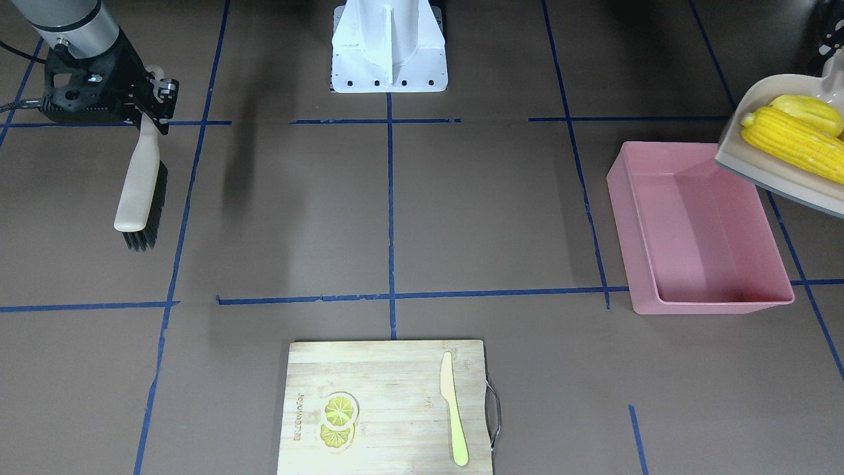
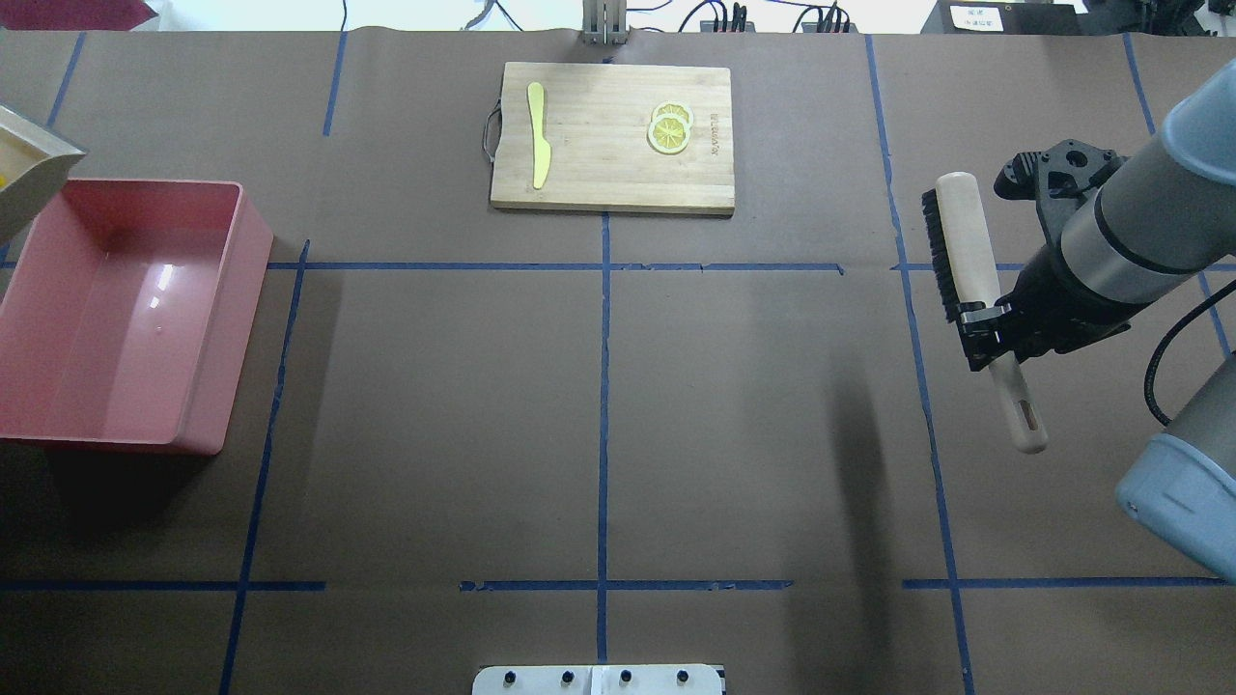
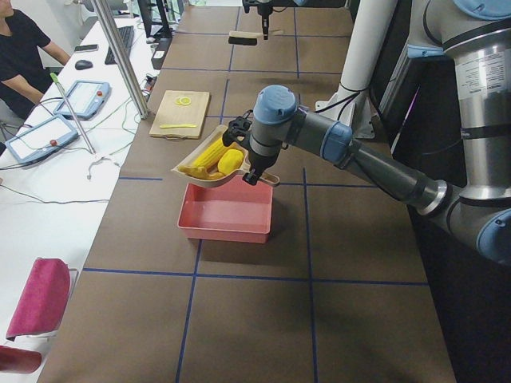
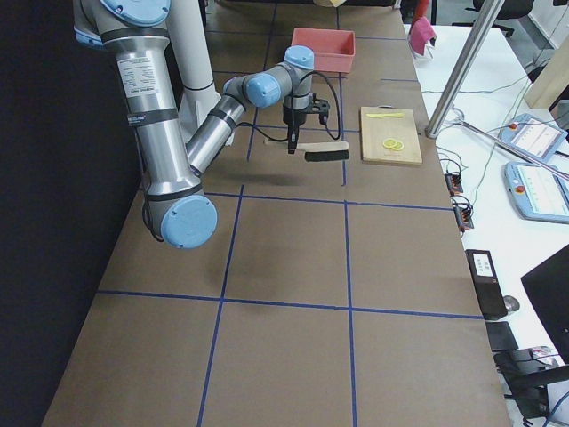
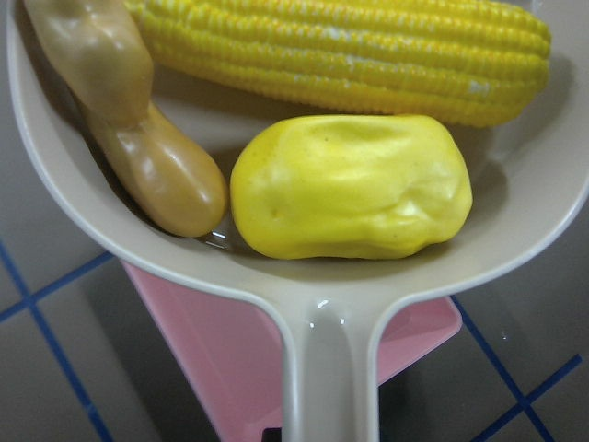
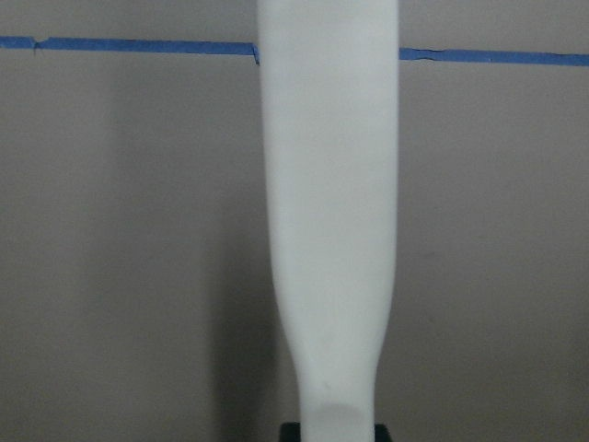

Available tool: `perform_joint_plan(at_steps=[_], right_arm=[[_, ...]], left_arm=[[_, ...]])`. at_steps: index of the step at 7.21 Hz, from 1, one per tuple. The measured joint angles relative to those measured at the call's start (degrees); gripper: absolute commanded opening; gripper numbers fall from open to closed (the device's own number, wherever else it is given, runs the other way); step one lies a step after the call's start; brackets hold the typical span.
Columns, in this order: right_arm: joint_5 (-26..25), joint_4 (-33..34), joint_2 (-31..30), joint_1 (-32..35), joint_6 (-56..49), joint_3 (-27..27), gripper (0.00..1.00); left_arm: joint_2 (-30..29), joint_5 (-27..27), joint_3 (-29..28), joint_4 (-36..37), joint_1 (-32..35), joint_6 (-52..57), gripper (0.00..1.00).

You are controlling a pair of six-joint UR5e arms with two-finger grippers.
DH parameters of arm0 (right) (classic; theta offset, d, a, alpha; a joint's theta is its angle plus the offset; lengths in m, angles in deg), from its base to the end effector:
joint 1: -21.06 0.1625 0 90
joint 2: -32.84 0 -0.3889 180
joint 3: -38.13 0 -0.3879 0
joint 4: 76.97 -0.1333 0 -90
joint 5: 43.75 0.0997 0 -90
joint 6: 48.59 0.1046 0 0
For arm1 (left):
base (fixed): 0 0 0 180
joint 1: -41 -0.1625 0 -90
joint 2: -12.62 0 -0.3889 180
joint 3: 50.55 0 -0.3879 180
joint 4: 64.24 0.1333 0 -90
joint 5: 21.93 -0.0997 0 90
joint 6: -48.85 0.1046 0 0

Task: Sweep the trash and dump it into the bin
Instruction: 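Tilt the dustpan over the pink bin with the left gripper to dump items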

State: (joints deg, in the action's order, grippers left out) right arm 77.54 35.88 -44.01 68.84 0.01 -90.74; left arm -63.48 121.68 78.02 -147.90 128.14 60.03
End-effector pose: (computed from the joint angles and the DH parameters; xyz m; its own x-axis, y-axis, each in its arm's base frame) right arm -0.2492 -0.3921 0.2649 0.7462 -0.0187 0.6655 0.0409 0.9990 -0.0179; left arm -0.0304 -0.3752 0.4057 0.5597 0.4609 -0.6887 -0.1589 0.8753 0.4567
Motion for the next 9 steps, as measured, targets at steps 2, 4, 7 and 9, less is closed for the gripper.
perform_joint_plan(at_steps=[2, 4, 7, 9], right_arm=[[0.00, 0.00, -0.06, 0.07, 0.00, -0.05, 0.00], [0.00, 0.00, -0.19, 0.05, 0.00, -0.06, 0.00], [0.00, 0.00, -0.23, 0.04, 0.00, -0.07, 0.00], [0.00, 0.04, -0.26, 0.05, 0.00, -0.07, 0.00]], left_arm=[[1.78, -0.69, 0.01, 1.41, 0.64, 0.23, 0.01], [2.20, -4.34, -0.11, 1.93, 0.66, 0.84, 0.01], [3.23, -16.33, 0.29, 2.07, -0.69, 3.49, 0.02], [3.27, -23.53, 0.91, 3.17, -4.15, 5.15, 0.04]])
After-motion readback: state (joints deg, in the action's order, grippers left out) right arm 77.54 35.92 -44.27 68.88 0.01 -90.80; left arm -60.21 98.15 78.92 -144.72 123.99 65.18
